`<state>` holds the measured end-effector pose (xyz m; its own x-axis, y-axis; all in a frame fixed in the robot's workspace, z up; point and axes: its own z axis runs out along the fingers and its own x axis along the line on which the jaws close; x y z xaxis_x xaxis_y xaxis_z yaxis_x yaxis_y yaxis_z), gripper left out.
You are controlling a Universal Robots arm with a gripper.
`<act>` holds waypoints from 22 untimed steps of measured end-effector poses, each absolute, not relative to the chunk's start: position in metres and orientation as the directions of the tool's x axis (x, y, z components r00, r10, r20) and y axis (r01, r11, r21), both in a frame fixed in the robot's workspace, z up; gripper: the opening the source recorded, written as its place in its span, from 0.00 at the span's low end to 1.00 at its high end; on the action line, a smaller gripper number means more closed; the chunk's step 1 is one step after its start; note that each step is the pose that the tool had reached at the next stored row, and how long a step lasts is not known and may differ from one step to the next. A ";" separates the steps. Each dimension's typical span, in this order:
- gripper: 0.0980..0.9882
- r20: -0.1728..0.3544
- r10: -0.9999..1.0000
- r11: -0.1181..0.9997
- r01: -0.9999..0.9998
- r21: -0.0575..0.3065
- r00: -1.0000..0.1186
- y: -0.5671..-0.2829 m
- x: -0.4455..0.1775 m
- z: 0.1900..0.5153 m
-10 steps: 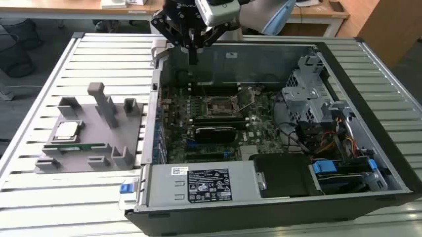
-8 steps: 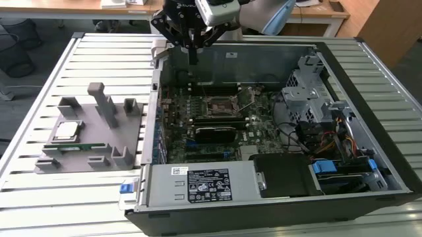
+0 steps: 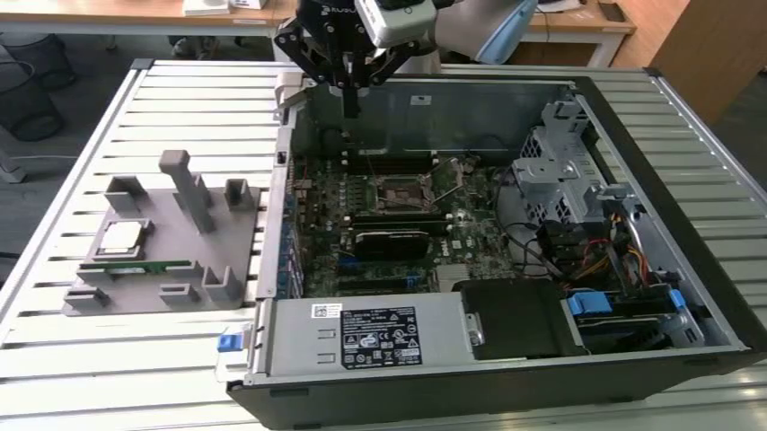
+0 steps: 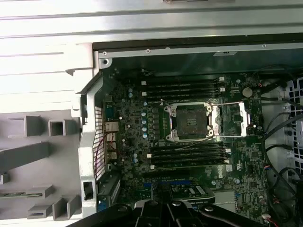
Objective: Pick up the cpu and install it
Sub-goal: 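Reach for the cpu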
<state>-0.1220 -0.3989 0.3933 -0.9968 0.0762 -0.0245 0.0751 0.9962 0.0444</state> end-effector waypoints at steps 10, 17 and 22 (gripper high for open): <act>0.02 -0.025 0.076 0.996 0.075 0.044 -0.997 -0.399 -0.128 0.393; 0.02 -0.024 0.076 0.996 0.075 0.044 -0.997 -0.399 -0.134 0.393; 0.02 -0.024 0.076 0.996 0.075 0.044 -0.997 -0.399 -0.138 0.393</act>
